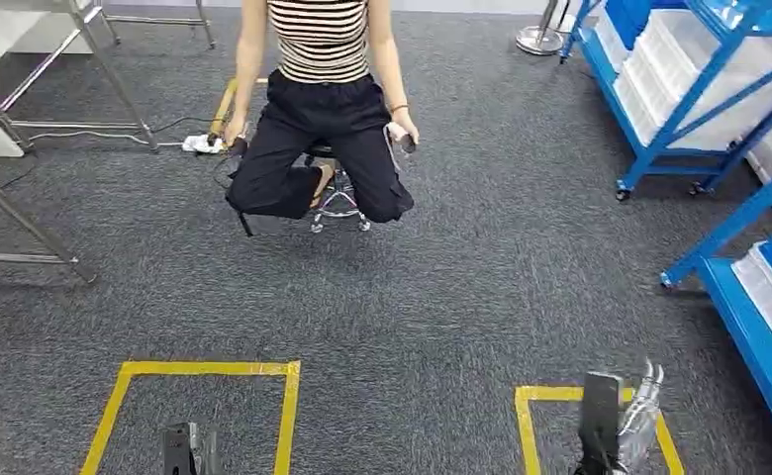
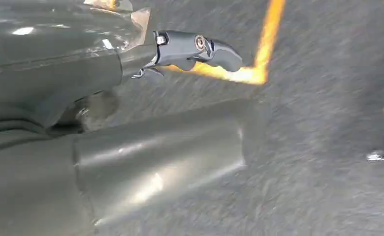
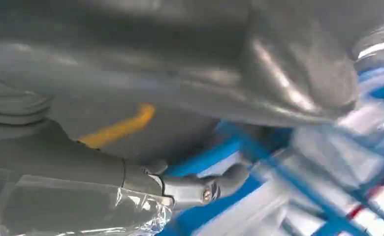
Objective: Take the parts from the cabinet and place them on the table.
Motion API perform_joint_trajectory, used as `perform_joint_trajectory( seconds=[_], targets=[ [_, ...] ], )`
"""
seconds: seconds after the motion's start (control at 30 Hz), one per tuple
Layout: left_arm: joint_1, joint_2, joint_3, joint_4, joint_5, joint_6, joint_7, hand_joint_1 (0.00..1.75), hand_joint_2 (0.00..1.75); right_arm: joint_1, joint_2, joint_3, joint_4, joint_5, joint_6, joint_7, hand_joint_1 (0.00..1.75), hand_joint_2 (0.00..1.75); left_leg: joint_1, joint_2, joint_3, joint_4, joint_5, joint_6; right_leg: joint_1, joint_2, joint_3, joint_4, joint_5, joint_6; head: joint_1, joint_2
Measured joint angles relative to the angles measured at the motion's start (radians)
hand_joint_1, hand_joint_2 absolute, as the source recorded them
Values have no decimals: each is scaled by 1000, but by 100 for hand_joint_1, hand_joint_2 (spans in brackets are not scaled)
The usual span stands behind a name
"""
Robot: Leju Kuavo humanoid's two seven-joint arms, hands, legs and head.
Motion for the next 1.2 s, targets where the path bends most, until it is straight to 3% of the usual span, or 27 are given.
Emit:
perform_joint_trajectory(
  seconds=[0.07,0.1,0.13,0.17,0.23,0.27,0.3,0.33,0.37,0.4,0.43,0.53,0.57,0.6,0.63,0.67,0.73,0.77,0.8,0.83,0.87,0.9,0.93,1.07,1.1,1.17,1.2],
  targets=[
    [0,-1,3,20,6,-3,2,0,0,-40,-27,-34,170,5,-22,-29,0,0,0,13,5,-2,-3,-13,-1,18,3,-13,6,-13,1,0],
    [-2,3,6,26,7,-5,2,0,0,-54,-30,-42,233,5,-22,-33,0,0,6,-31,0,11,-18,-19,-14,28,15,-19,11,-18,1,0],
    [-4,5,11,37,7,-7,2,0,0,-74,-37,-48,293,9,-22,-36,0,0,7,-81,-17,59,-54,-20,-17,37,14,-19,16,-25,-1,0],
    [-3,9,14,47,12,-8,8,0,0,-91,-39,-51,342,27,-25,-15,0,0,7,-107,-49,134,-97,-22,-17,52,13,-19,16,-25,-5,0],
    [-2,16,27,68,47,-20,54,0,0,-116,-43,-50,446,99,-25,105,0,0,6,-119,-117,277,-158,-26,-17,78,12,-18,16,-25,-12,0],
    [0,19,42,80,82,-46,87,0,0,-119,-47,-54,504,88,-3,161,0,0,7,-120,-134,303,-156,-27,-16,92,13,-17,15,-25,-13,0],
    [5,24,63,93,127,-78,121,0,0,-119,-50,-69,565,48,44,209,0,0,7,-121,-124,272,-125,-25,-16,106,15,-16,14,-26,-12,0],
    [11,29,84,104,168,-87,152,0,0,-116,-54,-89,614,4,97,271,0,0,7,-123,-96,211,-84,-23,-17,120,17,-15,13,-26,-13,0],
    [21,38,114,118,216,-63,198,0,0,-106,-55,-120,666,-38,144,383,0,0,10,-137,-46,103,-24,-22,-18,135,21,-13,10,-22,-12,0],
    [31,43,142,132,250,-25,234,0,0,-93,-55,-139,699,-42,145,477,0,0,14,-177,-10,25,9,-22,-19,145,21,-9,5,-17,-13,0],
    [45,45,171,149,280,47,283,0,0,-73,-54,-159,734,-53,137,583,0,0,17,-220,2,9,-11,-21,-13,153,15,-4,2,-12,-13,0],
    [75,47,265,171,353,245,373,0,0,-38,-40,-214,801,-78,130,669,0,0,5,-184,0,10,-11,-12,-23,190,1,-1,6,-1,-10,0],
    [85,46,289,175,351,273,381,0,0,-33,-33,-224,821,-72,126,689,0,0,8,-168,2,5,-7,-4,-22,205,-5,-2,7,5,-9,0],
    [88,43,303,176,339,282,397,0,0,-32,-31,-230,836,-63,121,709,0,0,12,-151,6,-5,-1,5,-25,184,-14,15,-5,5,-10,0],
    [89,42,306,180,323,284,414,0,0,-32,-22,-233,845,-52,115,724,0,0,10,-146,9,-9,-1,12,-19,132,-32,52,-26,2,-2,0],
    [91,39,309,185,309,287,428,0,0,-36,-17,-235,853,-46,112,732,0,0,7,-131,8,-9,0,17,-18,91,-77,141,-66,-2,6,0],
    [91,34,316,192,303,292,439,0,0,-43,-9,-237,868,-39,112,738,0,0,2,-97,7,-9,-1,18,-21,69,-161,317,-130,-6,8,0],
    [92,33,318,194,300,292,443,0,0,-43,-8,-239,873,-37,112,739,0,0,0,-81,7,-9,-1,18,-21,66,-178,360,-140,0,8,0],
    [93,33,318,197,299,293,443,0,0,-42,-7,-240,877,-37,112,741,0,0,-1,-68,8,-9,-1,18,-21,64,-166,342,-130,7,8,0],
    [92,33,318,198,299,293,445,0,0,-40,-7,-242,881,-37,112,742,0,0,-1,-57,8,-9,-1,18,-21,61,-125,274,-103,15,8,0],
    [92,32,318,198,299,293,446,0,0,-40,-7,-243,884,-37,112,744,0,0,-2,-45,10,-9,-1,18,-19,51,-60,161,-67,20,9,0],
    [92,30,319,199,299,293,446,0,0,-41,-9,-243,886,-37,112,744,0,0,-2,-35,12,-9,-2,17,-13,20,5,56,-39,18,9,0],
    [91,29,318,199,299,293,446,0,0,-46,-9,-243,886,-37,112,744,0,0,-6,-26,16,-7,-3,14,-3,-41,41,-13,-35,1,11,0],
    [87,23,319,200,297,293,451,0,0,-49,-9,-243,893,-30,112,743,0,0,-3,16,27,-13,-3,-8,3,2,32,-12,-20,-20,9,0],
    [87,23,319,200,284,288,453,0,0,-49,-9,-242,895,-10,112,731,0,0,-2,12,24,-6,-12,-14,-18,18,49,-28,-6,-29,12,0],
    [90,25,315,200,256,269,448,0,0,-46,-14,-231,895,40,107,688,0,0,4,-91,-9,85,-80,-24,-16,36,46,-28,1,-35,6,0],
    [92,25,313,201,245,259,438,0,0,-47,-15,-226,895,51,93,657,0,0,6,-111,-48,173,-128,-29,-16,49,44,-28,2,-38,4,0]
  ],
)
